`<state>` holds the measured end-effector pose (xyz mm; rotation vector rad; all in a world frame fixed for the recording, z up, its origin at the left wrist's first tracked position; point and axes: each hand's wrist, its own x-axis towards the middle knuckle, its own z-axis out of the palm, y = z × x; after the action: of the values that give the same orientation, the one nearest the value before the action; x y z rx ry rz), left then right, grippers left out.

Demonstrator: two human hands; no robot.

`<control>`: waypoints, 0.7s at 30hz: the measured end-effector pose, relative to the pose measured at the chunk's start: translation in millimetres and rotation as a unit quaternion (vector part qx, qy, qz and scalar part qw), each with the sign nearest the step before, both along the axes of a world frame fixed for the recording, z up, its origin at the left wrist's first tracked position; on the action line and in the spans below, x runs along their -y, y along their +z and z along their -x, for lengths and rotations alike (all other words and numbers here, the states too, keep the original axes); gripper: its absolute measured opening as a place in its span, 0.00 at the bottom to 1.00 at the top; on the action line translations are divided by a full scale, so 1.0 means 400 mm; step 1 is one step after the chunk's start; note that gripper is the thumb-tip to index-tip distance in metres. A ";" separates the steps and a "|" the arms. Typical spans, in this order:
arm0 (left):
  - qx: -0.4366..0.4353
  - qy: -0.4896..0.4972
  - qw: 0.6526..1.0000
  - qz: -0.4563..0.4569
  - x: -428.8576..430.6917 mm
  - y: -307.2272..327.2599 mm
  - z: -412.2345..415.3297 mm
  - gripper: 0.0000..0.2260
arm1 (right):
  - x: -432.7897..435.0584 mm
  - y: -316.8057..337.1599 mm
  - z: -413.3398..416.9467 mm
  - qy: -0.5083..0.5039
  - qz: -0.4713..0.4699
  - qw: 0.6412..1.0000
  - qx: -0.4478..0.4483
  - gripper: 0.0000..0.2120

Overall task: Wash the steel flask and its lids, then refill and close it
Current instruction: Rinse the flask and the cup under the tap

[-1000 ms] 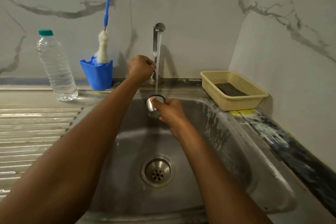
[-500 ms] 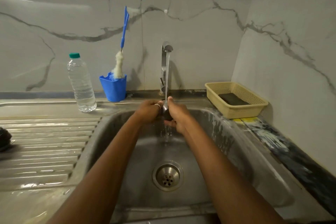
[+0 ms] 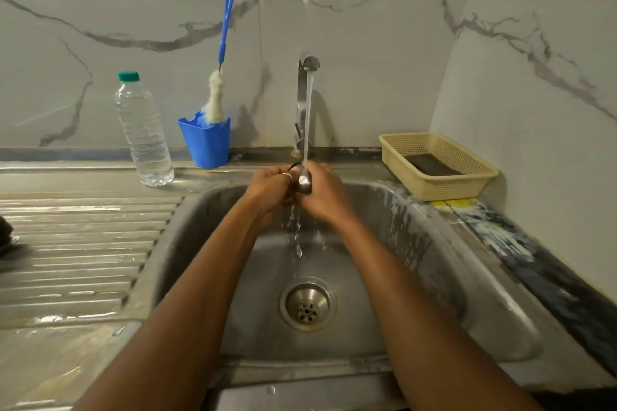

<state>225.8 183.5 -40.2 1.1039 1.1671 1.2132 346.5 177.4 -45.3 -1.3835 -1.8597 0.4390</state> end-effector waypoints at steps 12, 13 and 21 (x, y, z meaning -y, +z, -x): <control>0.114 -0.058 0.992 0.001 0.027 0.008 0.029 0.13 | 0.009 0.043 0.007 0.114 0.281 0.831 -0.466 0.30; 0.112 -0.056 0.992 0.000 0.026 0.007 0.030 0.13 | 0.004 0.045 0.007 0.113 0.287 0.821 -0.481 0.28; 0.100 -0.079 0.992 -0.007 0.032 -0.003 0.014 0.10 | -0.011 0.044 0.034 -0.071 0.264 0.884 -0.378 0.20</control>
<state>220.2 170.7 -41.3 1.0401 0.9026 1.1802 333.0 181.9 -27.9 -1.3824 -1.0149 1.2735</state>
